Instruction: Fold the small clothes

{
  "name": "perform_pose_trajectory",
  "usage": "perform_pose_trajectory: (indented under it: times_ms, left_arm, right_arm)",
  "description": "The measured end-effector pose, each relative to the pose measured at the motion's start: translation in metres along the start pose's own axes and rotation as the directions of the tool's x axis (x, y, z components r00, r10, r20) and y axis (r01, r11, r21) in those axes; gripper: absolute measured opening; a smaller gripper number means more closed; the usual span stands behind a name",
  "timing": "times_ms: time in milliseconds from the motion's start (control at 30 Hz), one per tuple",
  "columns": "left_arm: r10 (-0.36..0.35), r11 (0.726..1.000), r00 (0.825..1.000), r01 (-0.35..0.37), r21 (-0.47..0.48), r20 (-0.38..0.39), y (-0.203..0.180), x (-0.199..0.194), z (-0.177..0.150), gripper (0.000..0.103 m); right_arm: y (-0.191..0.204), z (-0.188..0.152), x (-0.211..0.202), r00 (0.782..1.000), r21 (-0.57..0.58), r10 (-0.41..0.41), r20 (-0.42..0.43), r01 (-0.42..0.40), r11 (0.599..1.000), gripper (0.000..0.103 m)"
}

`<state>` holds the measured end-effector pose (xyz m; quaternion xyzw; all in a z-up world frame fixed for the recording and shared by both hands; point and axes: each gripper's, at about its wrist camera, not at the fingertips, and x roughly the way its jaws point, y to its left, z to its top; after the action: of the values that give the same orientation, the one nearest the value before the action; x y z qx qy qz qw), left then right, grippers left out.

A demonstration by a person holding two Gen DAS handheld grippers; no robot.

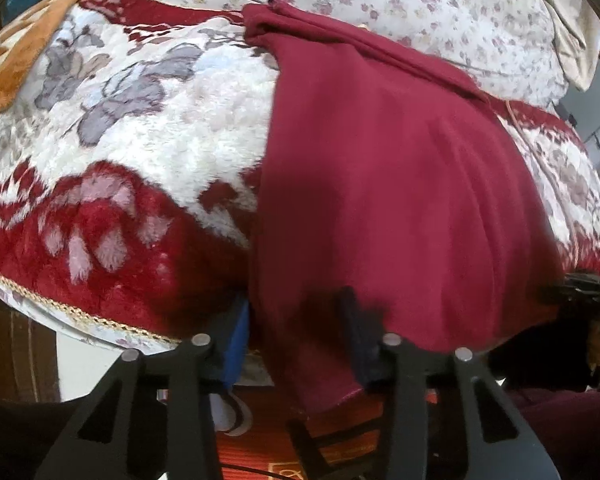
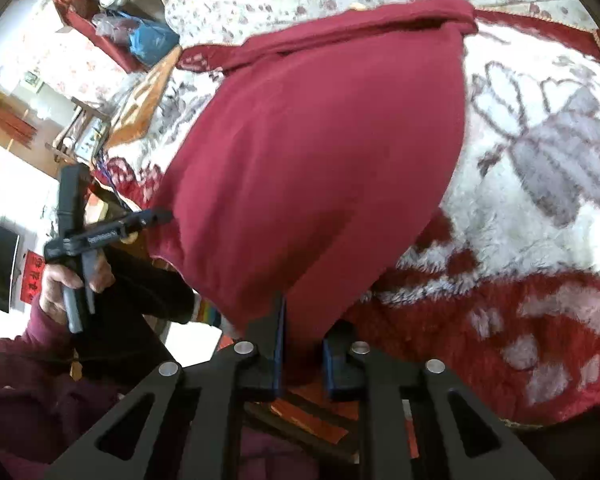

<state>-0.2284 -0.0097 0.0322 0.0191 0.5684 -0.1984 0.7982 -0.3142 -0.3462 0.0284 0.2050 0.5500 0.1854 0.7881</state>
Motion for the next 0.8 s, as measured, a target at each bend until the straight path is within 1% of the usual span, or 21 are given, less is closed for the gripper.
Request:
perform_pose_trajectory:
  times_ms: [100,133,167,200,267,300,367,400,467,533,600,733,800]
  left_arm:
    - [0.017,1.0,1.0,-0.017,0.015,-0.003,-0.003,0.003,0.0,0.043]
    - [0.014,1.0,1.0,-0.014,0.011,-0.005,-0.003,0.003,0.0,0.043]
    - [0.011,1.0,1.0,-0.011,0.005,-0.01,-0.002,0.003,0.001,0.04]
    - [0.003,1.0,1.0,-0.003,-0.001,-0.016,-0.002,0.002,0.002,0.036]
    - [-0.042,0.999,0.999,0.042,-0.013,-0.033,-0.001,0.0,0.005,0.009]
    - [-0.067,0.998,0.997,0.066,-0.022,-0.041,0.0,-0.004,0.008,0.008]
    - [-0.078,0.997,0.997,0.078,-0.025,-0.024,0.0,-0.013,0.017,0.008]
    - [-0.088,0.996,0.996,0.087,-0.025,-0.008,0.0,-0.019,0.024,0.008]
    - [-0.107,0.994,0.993,0.108,-0.024,0.039,0.0,-0.034,0.044,0.008]
    - [-0.105,0.994,0.991,0.107,-0.013,0.087,-0.001,-0.044,0.064,0.008]
    - [-0.101,0.995,0.985,0.103,-0.008,0.141,-0.003,-0.052,0.09,0.008]
    - [-0.109,0.991,0.965,0.124,-0.047,0.237,0.001,-0.059,0.146,0.008]
    - [-0.098,0.99,0.955,0.121,-0.066,0.281,0.001,-0.056,0.175,0.008]
  right_arm:
    - [0.001,0.0,0.008,1.0,0.0,-0.009,-0.009,0.009,1.0,0.034]
    - [0.003,0.0,0.008,1.0,-0.009,-0.011,-0.005,0.01,1.0,0.032]
    - [0.004,0.001,0.006,1.0,-0.011,-0.005,0.002,0.005,1.0,0.023]
    - [0.004,0.003,0.001,1.0,-0.007,0.013,0.022,-0.013,1.0,0.016]
    - [0.007,0.008,-0.008,0.997,-0.003,0.056,0.051,-0.056,0.998,0.015]
    - [0.008,0.011,-0.012,0.995,-0.007,0.07,0.066,-0.069,0.998,0.015]
    - [0.011,0.019,-0.024,0.988,-0.012,0.111,0.104,-0.111,0.994,0.015]
    - [0.012,0.026,-0.032,0.981,-0.011,0.139,0.136,-0.138,0.99,0.015]
    - [0.015,0.036,-0.043,0.97,-0.015,0.167,0.179,-0.167,0.986,0.015]
    - [0.015,0.053,-0.057,0.952,-0.017,0.192,0.24,-0.194,0.981,0.015]
    - [0.013,0.073,-0.066,0.936,-0.014,0.188,0.297,-0.193,0.981,0.015]
    - [0.002,0.123,-0.081,0.905,0.008,0.147,0.399,-0.164,0.986,0.015]
    - [-0.003,0.15,-0.083,0.897,0.02,0.123,0.426,-0.145,0.989,0.015]
